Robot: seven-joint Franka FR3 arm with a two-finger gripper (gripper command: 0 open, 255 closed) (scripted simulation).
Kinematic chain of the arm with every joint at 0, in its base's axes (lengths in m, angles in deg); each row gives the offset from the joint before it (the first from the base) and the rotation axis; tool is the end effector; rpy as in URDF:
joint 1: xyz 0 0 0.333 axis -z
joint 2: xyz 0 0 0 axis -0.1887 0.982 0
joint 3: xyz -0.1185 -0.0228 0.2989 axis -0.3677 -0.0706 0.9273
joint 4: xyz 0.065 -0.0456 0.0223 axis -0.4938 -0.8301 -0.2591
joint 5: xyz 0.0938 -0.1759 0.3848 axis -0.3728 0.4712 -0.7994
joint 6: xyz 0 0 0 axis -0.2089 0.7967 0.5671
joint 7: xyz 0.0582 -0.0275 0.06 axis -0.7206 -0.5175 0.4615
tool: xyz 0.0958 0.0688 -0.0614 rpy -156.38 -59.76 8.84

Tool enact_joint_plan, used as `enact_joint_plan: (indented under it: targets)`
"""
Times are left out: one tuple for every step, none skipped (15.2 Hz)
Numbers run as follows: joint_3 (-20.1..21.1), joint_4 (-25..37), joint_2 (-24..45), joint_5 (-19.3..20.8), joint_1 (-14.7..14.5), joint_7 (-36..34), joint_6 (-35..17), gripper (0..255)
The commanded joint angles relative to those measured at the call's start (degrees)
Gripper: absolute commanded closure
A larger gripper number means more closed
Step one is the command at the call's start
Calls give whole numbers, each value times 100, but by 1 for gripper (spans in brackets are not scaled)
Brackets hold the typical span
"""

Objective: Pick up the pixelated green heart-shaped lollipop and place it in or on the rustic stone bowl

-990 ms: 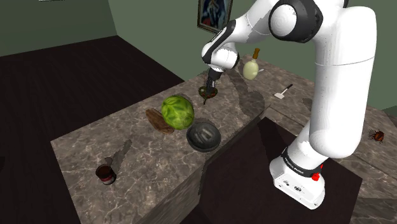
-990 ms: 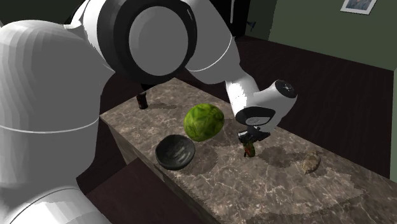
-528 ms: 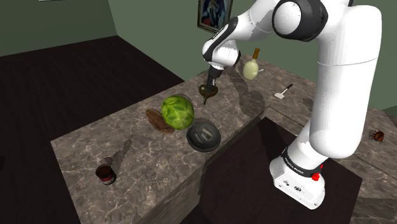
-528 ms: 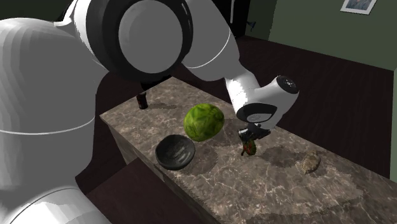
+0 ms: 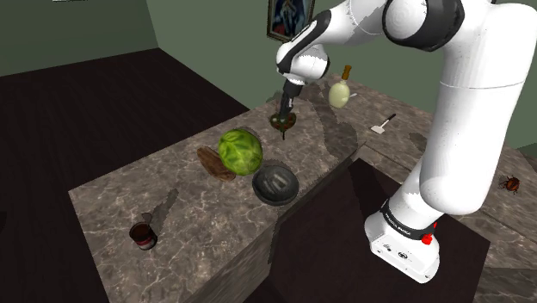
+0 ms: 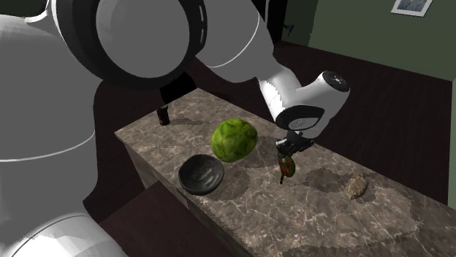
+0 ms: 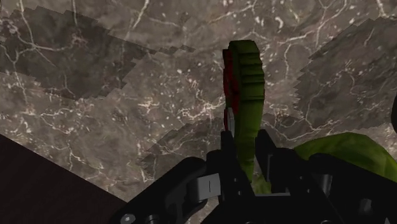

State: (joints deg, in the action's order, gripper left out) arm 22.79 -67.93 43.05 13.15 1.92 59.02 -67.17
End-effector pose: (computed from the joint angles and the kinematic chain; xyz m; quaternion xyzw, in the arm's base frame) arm 0.6095 -0.1171 0.2140 -0.8950 -0.4286 -0.0950 0.0794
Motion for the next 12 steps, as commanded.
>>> enact_joint_plan:
  targets:
    - [-48,14,-114,104,-33,-96,107,255]
    - [-69,20,-169,154,-47,-139,158,255]
    - [-90,28,-224,202,-61,-183,209,255]
    - [-111,36,-278,251,-74,-226,261,255]
    - [-130,46,-331,298,-87,-269,314,255]
    - [-148,58,-383,346,-99,-311,367,255]
    - [-166,71,-435,393,-110,-354,420,255]
    - [-183,85,-486,439,-121,-395,474,255]
    - [-199,100,-536,484,-131,-437,529,255]
    - [-215,117,-585,529,-141,-478,584,255]
    - [-230,135,-633,573,-151,-518,639,255]
    - [-243,154,-681,617,-159,-558,695,255]
